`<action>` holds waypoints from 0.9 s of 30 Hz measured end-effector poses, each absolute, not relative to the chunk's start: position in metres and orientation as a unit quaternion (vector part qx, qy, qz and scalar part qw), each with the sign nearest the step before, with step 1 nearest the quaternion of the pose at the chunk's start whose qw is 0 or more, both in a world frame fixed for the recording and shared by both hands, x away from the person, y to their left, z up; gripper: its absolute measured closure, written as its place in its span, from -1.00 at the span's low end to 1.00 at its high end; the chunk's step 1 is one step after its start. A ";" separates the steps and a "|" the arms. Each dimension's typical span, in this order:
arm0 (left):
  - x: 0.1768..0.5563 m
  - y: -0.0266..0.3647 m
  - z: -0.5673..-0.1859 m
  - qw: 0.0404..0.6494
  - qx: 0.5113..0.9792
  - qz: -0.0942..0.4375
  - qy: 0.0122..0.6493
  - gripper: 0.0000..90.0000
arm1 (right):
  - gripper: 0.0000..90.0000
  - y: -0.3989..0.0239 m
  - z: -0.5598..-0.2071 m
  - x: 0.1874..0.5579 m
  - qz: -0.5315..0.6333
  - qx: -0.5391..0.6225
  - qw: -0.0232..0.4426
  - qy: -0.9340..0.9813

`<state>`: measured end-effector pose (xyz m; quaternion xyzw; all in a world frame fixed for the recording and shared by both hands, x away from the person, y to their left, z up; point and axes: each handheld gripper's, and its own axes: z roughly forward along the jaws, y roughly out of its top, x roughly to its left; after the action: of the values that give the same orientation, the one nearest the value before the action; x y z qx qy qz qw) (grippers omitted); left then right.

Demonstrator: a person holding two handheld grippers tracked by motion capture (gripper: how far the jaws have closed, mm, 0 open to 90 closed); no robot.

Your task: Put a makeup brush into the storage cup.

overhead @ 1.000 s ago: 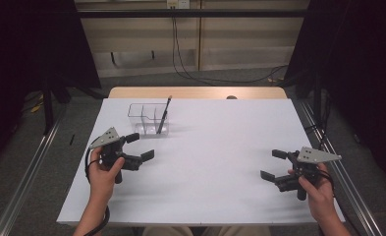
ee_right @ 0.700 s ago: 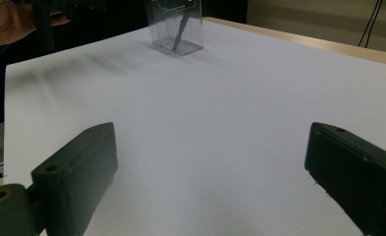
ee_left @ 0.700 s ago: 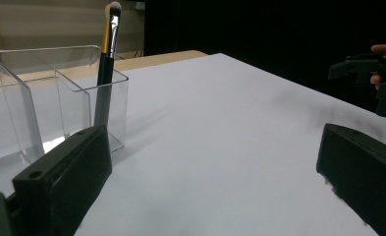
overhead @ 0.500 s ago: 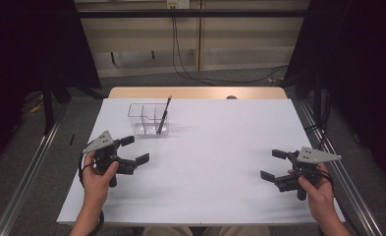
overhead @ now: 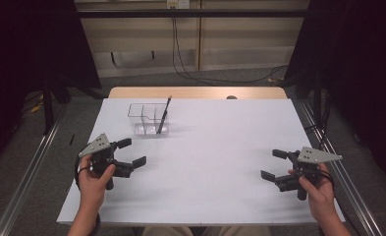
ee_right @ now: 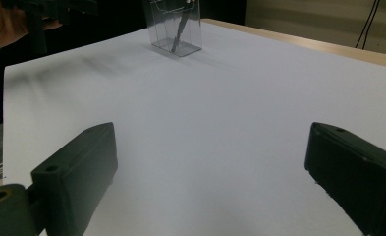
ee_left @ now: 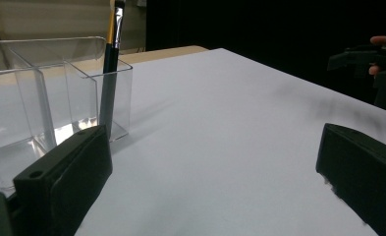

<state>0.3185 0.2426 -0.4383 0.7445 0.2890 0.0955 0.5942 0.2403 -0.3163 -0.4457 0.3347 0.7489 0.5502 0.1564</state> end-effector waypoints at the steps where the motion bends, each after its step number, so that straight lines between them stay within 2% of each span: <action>1: 0.318 0.243 -0.439 0.595 0.744 0.094 0.289 -0.99 | -0.88 -0.316 -0.446 0.240 0.551 0.335 0.156 0.749; 27: 0.309 0.260 -0.442 0.589 0.747 0.101 0.293 -0.99 | -0.88 -0.316 -0.445 0.240 0.551 0.334 0.156 0.749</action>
<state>0.3089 0.2605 -0.4416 0.7465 0.2929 0.1013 0.5888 0.2402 -0.3158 -0.4451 0.3336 0.7487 0.5513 0.1559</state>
